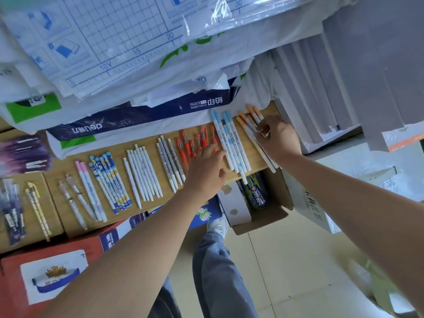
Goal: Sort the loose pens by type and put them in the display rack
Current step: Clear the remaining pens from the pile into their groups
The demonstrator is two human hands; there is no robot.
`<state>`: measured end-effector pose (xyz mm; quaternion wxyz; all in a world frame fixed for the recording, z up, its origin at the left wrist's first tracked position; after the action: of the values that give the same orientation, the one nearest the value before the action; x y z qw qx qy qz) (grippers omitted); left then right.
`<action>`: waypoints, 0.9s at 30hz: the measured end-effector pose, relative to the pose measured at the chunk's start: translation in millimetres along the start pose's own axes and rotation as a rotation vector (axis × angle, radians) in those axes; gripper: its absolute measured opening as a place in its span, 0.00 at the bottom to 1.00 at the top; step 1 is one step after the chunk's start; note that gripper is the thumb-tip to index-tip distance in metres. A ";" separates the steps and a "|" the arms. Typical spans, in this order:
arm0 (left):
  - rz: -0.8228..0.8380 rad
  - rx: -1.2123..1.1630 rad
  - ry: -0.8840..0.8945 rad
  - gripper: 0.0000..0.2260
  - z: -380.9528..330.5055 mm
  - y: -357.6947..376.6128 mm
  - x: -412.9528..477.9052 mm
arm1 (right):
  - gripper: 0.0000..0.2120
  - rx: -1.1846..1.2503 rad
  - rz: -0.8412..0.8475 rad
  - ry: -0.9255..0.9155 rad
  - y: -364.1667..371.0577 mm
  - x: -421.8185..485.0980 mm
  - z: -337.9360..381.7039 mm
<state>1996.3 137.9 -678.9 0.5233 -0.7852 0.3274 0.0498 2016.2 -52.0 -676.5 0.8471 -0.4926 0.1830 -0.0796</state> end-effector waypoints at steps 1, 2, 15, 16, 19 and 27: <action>-0.028 -0.010 -0.004 0.21 3.1 -6.7 -2.3 | 0.04 0.051 0.024 -0.038 1.6 -2.3 12.4; -0.058 -0.024 -0.013 0.19 7.6 -13.4 -5.2 | 0.03 0.094 0.053 -0.083 3.8 -5.4 26.8; -0.304 -0.072 -0.305 0.09 190.7 -99.9 -125.2 | 0.07 0.180 0.298 -0.375 99.7 -83.9 273.4; -0.324 -0.063 -0.326 0.10 212.0 -105.2 -140.4 | 0.09 0.176 0.327 -0.372 115.2 -94.0 293.1; -0.364 -0.048 -0.375 0.12 278.4 -115.5 -187.7 | 0.13 0.159 0.421 -0.378 168.6 -128.9 351.0; -0.381 -0.063 -0.453 0.20 447.5 -119.6 -292.8 | 0.25 0.015 0.555 -0.527 299.0 -217.1 483.0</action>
<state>1953.9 683.9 -661.6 0.5583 -0.8173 0.0473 0.1346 1990.5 555.6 -668.2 0.8581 -0.4216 0.0847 0.2807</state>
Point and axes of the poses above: each hand's wrist, its own x-axis towards the middle knuckle, its own y-axis out of the palm, z = x × y, the point moved 7 cm from there along x, towards the middle knuckle, and after that the axes turned 7 degrees about -z, right-handed, at the moved point
